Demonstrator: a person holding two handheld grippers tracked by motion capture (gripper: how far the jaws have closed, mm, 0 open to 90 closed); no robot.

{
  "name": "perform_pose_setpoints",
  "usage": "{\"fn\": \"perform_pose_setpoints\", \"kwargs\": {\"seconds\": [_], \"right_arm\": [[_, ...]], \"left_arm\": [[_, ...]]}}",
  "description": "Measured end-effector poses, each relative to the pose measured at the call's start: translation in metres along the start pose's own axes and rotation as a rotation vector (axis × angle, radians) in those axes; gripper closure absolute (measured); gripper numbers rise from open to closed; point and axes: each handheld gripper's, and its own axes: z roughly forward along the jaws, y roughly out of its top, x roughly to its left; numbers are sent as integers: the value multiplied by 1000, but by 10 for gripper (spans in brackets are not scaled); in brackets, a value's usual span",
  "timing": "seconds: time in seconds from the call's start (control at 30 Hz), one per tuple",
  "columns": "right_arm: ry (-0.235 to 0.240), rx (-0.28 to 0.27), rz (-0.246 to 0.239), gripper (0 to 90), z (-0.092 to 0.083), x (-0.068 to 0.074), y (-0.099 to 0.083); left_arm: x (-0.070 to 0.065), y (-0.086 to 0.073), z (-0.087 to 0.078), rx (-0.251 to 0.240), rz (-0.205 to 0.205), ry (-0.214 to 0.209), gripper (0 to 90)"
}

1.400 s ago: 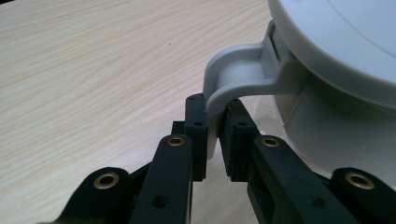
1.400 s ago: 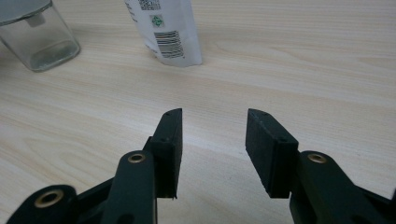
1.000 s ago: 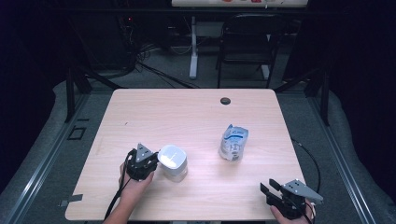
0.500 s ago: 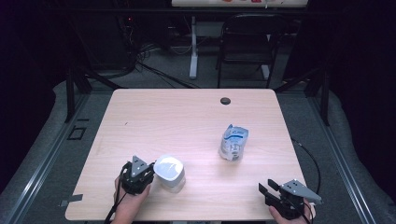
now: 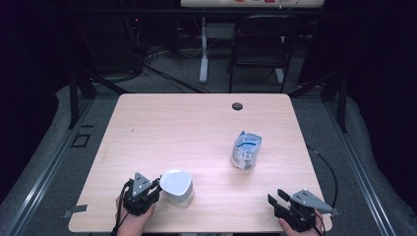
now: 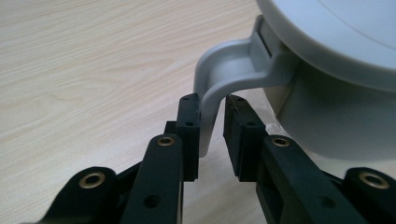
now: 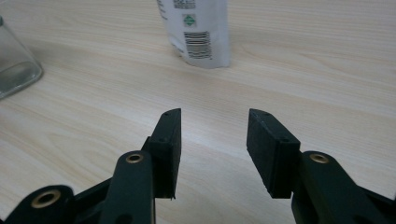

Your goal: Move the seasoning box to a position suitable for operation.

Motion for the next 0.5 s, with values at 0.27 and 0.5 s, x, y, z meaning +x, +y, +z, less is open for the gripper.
{"fn": "perform_pose_setpoints", "kwargs": {"seconds": [0.27,0.5], "right_arm": [[53,2,-63,551,6,23,13],[129,36,-132,551,19,56,18]], "left_arm": [[-5,-5,-10,14,10,-63,735],[-4,-6,-18,4,-7,-124,730]]}}
